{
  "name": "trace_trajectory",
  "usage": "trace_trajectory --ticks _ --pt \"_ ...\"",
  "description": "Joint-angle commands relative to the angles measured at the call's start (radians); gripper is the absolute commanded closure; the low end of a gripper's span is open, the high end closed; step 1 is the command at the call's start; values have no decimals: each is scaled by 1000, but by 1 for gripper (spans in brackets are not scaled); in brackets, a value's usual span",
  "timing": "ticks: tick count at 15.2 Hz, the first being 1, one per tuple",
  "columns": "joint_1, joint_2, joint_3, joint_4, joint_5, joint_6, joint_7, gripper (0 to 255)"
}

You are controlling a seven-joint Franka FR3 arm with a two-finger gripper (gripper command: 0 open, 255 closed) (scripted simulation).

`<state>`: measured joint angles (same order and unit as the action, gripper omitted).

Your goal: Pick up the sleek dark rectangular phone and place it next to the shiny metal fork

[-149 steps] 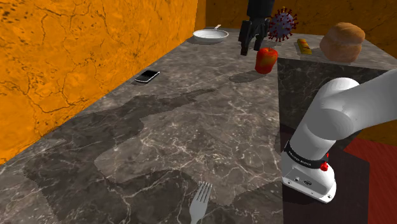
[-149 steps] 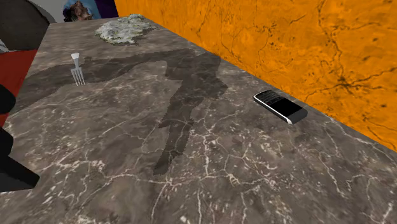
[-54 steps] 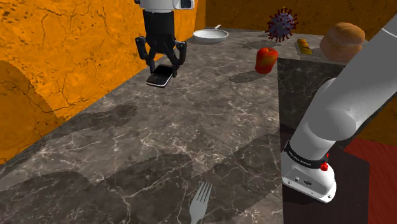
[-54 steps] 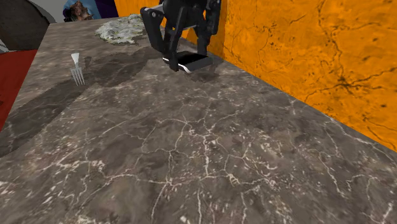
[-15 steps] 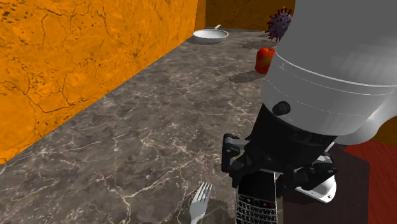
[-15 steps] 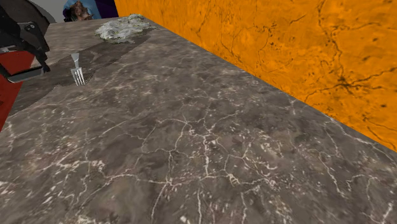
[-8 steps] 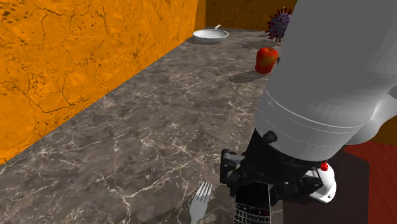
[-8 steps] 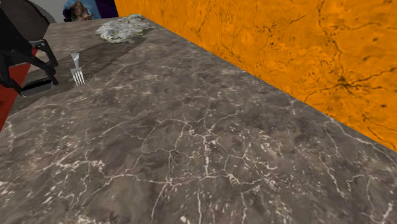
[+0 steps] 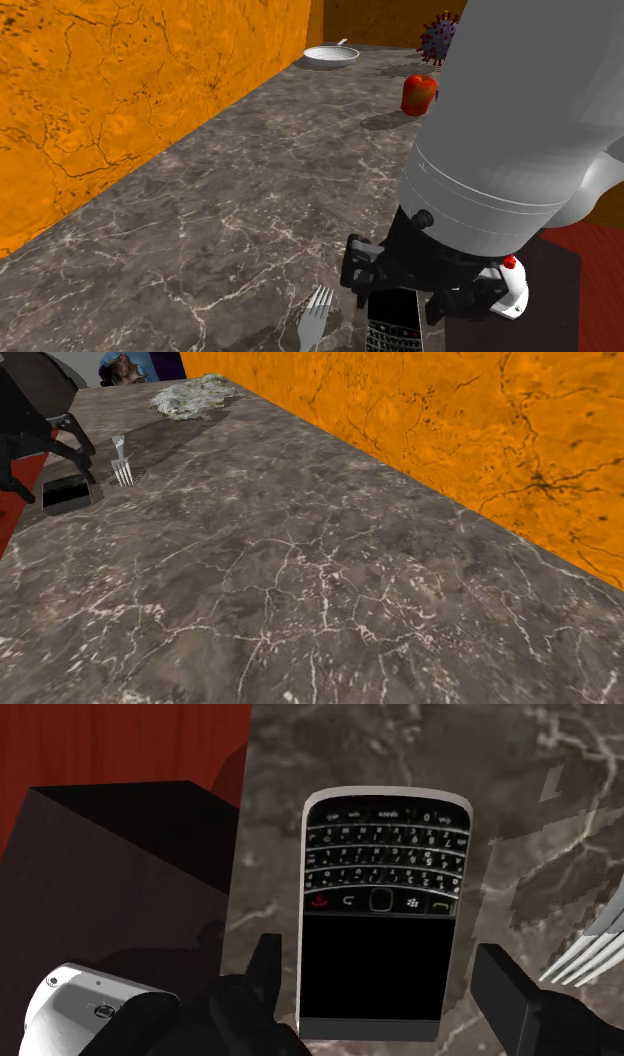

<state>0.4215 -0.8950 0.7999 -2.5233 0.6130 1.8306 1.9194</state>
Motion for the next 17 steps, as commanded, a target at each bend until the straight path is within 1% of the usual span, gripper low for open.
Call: trace_trajectory --ticks 1,5,9,17 --pt "0 0 0 0 0 0 0 0" --pt "0 0 0 0 0 0 0 0" --pt "-6 -11 -70 102 -54 -120 13 0" --pt "-6 -11 -70 102 -54 -120 13 0"
